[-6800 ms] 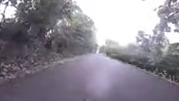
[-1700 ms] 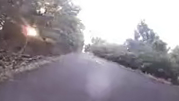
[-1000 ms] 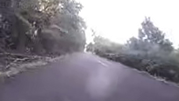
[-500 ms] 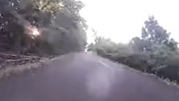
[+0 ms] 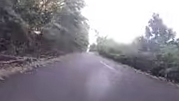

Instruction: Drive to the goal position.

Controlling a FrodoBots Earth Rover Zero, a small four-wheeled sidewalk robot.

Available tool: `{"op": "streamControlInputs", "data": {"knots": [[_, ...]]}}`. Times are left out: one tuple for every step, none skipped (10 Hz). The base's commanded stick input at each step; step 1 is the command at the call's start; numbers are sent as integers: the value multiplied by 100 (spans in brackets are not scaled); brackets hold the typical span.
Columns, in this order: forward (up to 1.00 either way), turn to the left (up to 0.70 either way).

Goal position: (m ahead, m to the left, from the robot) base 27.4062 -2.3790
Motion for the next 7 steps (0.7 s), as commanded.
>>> {"op": "streamControlInputs", "data": {"knots": [[100, 0], [100, 0], [100, 0], [100, 0], [100, 0], [100, 0], [100, 0]]}}
